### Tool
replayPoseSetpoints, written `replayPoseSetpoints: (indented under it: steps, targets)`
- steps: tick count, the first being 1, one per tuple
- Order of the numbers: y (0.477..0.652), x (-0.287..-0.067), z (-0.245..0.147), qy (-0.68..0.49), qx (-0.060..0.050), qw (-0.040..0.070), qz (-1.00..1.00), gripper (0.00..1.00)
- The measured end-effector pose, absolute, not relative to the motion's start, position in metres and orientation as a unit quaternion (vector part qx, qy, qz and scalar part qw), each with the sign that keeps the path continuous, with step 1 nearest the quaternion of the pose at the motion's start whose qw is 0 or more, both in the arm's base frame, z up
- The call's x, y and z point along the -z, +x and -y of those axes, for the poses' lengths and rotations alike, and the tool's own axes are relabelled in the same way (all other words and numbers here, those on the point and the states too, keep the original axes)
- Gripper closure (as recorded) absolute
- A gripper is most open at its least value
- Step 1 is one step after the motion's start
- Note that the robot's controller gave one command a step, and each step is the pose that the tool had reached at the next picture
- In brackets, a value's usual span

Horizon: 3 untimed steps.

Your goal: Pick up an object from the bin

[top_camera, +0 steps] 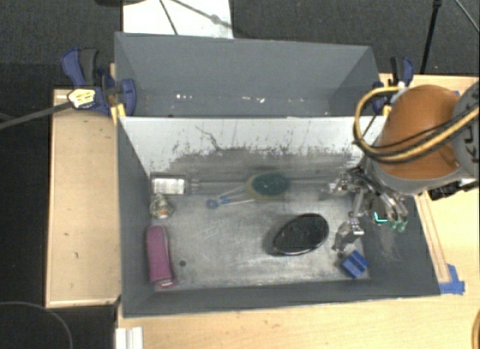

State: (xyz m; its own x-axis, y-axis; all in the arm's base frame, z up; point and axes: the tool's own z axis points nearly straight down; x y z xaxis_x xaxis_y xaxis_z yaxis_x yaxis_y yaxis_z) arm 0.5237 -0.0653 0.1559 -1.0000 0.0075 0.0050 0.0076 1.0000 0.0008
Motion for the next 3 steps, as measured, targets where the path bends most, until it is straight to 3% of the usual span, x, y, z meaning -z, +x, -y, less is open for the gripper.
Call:
replayPoseSetpoints:
  steps: [1,2,3]
  targets:
    - [0.511,-0.072,0.014,0.106,0.0,-0.005,0.994,0.0]
    - [0.508,-0.102,0.015,0.101,0.0,-0.003,0.995,0.0]
    - [0.517,-0.101,0.028,0.078,0.0,-0.003,0.997,0.0]
